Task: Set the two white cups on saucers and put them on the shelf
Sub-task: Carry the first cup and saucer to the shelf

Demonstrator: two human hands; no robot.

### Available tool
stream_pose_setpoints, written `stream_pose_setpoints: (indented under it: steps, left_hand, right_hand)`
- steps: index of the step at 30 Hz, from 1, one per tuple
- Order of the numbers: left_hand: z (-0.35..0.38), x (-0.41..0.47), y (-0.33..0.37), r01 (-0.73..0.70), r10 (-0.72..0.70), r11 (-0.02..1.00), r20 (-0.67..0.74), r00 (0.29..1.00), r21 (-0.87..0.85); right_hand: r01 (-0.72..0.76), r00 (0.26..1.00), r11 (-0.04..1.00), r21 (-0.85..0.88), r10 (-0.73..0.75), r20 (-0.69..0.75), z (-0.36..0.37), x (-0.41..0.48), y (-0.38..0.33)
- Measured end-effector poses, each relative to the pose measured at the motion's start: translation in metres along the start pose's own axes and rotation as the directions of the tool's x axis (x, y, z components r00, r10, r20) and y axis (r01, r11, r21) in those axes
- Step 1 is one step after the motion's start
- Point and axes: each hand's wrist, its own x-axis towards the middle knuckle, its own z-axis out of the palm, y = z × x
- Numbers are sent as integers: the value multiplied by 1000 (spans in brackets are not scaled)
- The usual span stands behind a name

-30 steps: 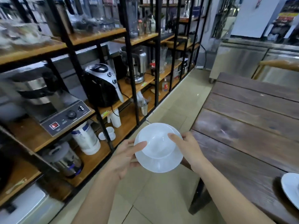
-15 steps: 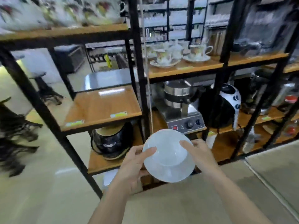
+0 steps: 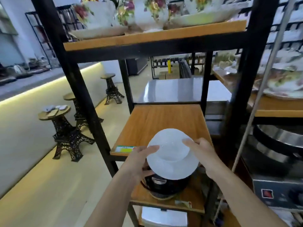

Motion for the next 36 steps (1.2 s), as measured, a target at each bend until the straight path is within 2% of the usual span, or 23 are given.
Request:
stream_pose_setpoints:
  steps: [6, 15, 28, 36]
  left_hand:
    - [-21, 82, 47, 15, -18, 999, -74, 997, -33]
    - [-45, 177, 96, 7, -8, 1000, -67, 998, -21]
    - [-69, 241, 106, 102, -106, 994, -135, 985, -32]
    - [-67, 255, 97, 78, -82, 996, -181, 980, -33]
  right_hand:
    - [-29, 994, 999, -35, 33, 104, 49, 93, -32]
    - [-77, 996, 996, -50, 80, 49, 96, 175, -59]
    - [-169, 986, 985, -36, 168, -17, 138, 223, -61]
    - [-185, 982, 979, -89, 181, -54, 143, 234, -52]
